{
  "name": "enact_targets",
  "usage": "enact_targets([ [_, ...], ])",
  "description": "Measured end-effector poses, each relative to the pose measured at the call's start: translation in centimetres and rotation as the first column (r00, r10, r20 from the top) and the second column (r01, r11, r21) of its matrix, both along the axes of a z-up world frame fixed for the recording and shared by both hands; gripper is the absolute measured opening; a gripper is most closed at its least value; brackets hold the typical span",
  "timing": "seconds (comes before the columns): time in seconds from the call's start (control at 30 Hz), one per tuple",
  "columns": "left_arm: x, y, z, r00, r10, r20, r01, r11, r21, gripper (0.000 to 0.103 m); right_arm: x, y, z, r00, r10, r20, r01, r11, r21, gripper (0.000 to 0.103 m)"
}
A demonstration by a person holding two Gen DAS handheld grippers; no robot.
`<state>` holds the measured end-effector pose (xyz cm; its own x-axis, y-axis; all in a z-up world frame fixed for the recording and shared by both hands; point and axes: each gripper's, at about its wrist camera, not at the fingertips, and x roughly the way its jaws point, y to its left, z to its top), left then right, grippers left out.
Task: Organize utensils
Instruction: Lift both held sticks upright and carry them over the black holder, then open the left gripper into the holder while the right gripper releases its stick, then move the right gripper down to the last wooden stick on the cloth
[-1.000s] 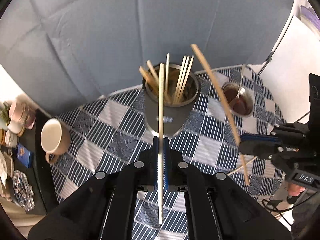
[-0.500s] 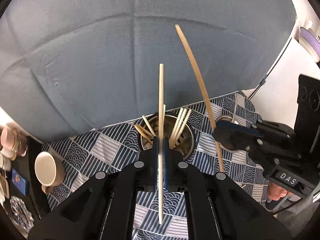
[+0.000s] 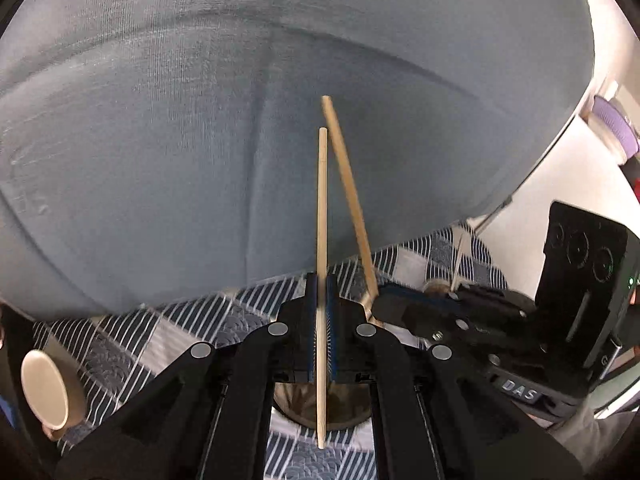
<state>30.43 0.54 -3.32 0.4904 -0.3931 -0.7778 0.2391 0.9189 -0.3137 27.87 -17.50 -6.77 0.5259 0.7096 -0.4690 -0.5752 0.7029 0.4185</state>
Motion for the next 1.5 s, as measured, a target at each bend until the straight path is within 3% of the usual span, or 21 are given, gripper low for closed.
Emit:
enact_targets([
  [0.2, -0.3, 0.3, -1.9, 0.994, 0.013, 0.111, -0.002, 0.995, -0.103, 0.005, 0.8, -0.7, -1.6, 1.0, -0.022, 0.022, 0.021, 0.998, 0.061, 0.005],
  [0.43, -0.7, 0.7, -3.9, 0.995, 0.013, 0.103, 0.002, 0.99, -0.143, 0.005, 0.8, -0.2, -3.6, 1.0, -0.005, 0.008, 0.004, 0.998, 0.058, 0.006],
  [0.67, -1.0, 1.9, -3.8, 0.995, 0.051, 0.089, -0.036, 0.986, -0.163, 0.009, 0.1, -0.2, -2.8, 0.998, -0.025, 0.053, 0.022, 0.998, 0.058, 0.009],
  [0.73, -1.2, 2.2, -3.4, 0.994, 0.055, 0.092, -0.039, 0.985, -0.169, 0.014, -0.2, -0.2, -2.6, 0.998, -0.032, 0.047, 0.029, 0.998, 0.053, 0.013],
  [0.8, -1.5, 2.3, -3.0, 0.994, 0.056, 0.096, -0.04, 0.987, -0.158, 0.016, -0.6, -0.5, -2.2, 0.997, -0.05, 0.054, 0.047, 0.997, 0.054, 0.027],
  [0.87, -2.4, 2.7, -2.4, 0.993, 0.055, 0.101, -0.04, 0.988, -0.149, 0.022, -1.0, -0.8, -1.8, 0.996, -0.059, 0.061, 0.056, 0.997, 0.05, 0.029],
  [0.93, -2.7, 2.7, -2.2, 0.995, 0.046, 0.092, -0.03, 0.985, -0.167, 0.044, -1.4, -0.9, -1.5, 0.996, -0.06, 0.063, 0.057, 0.997, 0.046, 0.029],
  [1.03, -3.9, 3.1, -1.3, 0.994, 0.051, 0.098, -0.035, 0.986, -0.161, 0.05, -2.0, -1.1, -1.0, 0.995, -0.064, 0.074, 0.062, 0.998, 0.027, 0.033],
  [1.17, -5.4, 2.8, -0.3, 0.994, 0.053, 0.093, -0.041, 0.992, -0.123, 0.059, -3.2, -1.1, 0.0, 0.996, -0.065, 0.066, 0.064, 0.998, 0.009, 0.054],
  [1.2, -5.8, 2.9, 0.0, 0.994, 0.059, 0.096, -0.048, 0.992, -0.114, 0.067, -3.5, -1.1, 0.2, 0.996, -0.064, 0.061, 0.063, 0.998, 0.009, 0.055],
  [1.27, -6.7, 2.8, 0.5, 0.992, 0.066, 0.11, -0.055, 0.993, -0.101, 0.069, -4.0, -1.4, 0.7, 0.996, -0.067, 0.063, 0.067, 0.998, 0.0, 0.056],
  [1.33, -7.4, 3.0, 0.9, 0.99, 0.083, 0.114, -0.073, 0.994, -0.085, 0.08, -4.7, -1.5, 1.1, 0.995, -0.063, 0.071, 0.065, 0.998, -0.016, 0.058],
  [1.5, -9.4, 3.5, 1.5, 0.986, 0.111, 0.125, -0.106, 0.993, -0.052, 0.09, -6.9, -2.0, 1.6, 0.995, -0.051, 0.091, 0.054, 0.998, -0.037, 0.067],
])
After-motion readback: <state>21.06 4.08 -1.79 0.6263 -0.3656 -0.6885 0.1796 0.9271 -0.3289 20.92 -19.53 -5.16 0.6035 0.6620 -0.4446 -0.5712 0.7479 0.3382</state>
